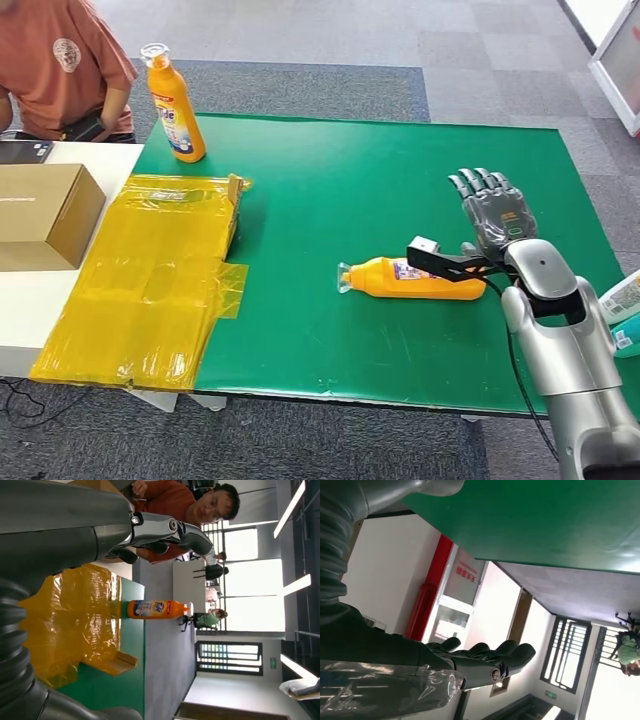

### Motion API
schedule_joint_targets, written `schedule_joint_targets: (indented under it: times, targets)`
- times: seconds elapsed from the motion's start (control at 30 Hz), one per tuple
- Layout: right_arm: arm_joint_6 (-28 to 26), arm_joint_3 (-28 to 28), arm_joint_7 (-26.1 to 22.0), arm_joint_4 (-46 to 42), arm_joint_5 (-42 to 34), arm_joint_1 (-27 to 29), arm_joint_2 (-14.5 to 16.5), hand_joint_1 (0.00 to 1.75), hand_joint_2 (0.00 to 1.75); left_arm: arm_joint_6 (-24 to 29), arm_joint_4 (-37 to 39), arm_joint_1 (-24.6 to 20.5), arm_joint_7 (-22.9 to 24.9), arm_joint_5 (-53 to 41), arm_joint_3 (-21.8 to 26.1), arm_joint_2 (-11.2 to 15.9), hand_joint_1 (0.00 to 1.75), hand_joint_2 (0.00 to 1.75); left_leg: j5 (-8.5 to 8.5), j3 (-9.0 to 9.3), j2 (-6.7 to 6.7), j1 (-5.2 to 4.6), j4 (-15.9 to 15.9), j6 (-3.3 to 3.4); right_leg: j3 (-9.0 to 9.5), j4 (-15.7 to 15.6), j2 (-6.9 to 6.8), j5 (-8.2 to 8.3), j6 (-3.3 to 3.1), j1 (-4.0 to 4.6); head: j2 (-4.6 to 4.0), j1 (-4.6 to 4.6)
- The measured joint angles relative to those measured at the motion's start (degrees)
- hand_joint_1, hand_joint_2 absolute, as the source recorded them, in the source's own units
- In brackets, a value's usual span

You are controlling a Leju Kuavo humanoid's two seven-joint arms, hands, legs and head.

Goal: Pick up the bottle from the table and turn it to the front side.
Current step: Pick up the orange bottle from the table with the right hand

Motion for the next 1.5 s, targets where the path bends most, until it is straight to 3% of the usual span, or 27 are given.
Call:
schedule_joint_targets:
  times: [0.47,1.0,1.5]
  targets:
    - [1.44,1.64,1.53,-0.13,-0.12,6.53,-0.79,0.00,1.75,0.87,-0.88,0.42,0.13,0.87,0.99,-0.03,0.00,1.75,-0.03,-0.03,-0.02,-0.03,0.00,0.03,0.00,0.00,-0.02,-0.04,0.04,-0.03,0.00,0.01]
    - [1.68,2.39,1.51,1.59,0.63,7.75,-0.68,0.00,1.75,-0.03,-0.90,0.19,0.29,0.67,0.99,-0.04,0.00,1.75,-0.03,-0.04,-0.02,-0.03,0.00,0.03,0.01,0.00,-0.02,-0.04,0.04,-0.03,0.00,0.01]
    - [-1.10,2.51,1.48,13.80,1.40,3.03,4.16,0.00,1.75,-2.86,-0.83,-2.52,0.55,-2.08,0.88,-0.13,0.00,1.75,0.02,-0.02,-0.02,-0.03,0.00,0.03,0.03,0.00,-0.03,-0.02,0.05,-0.04,0.00,0.01]
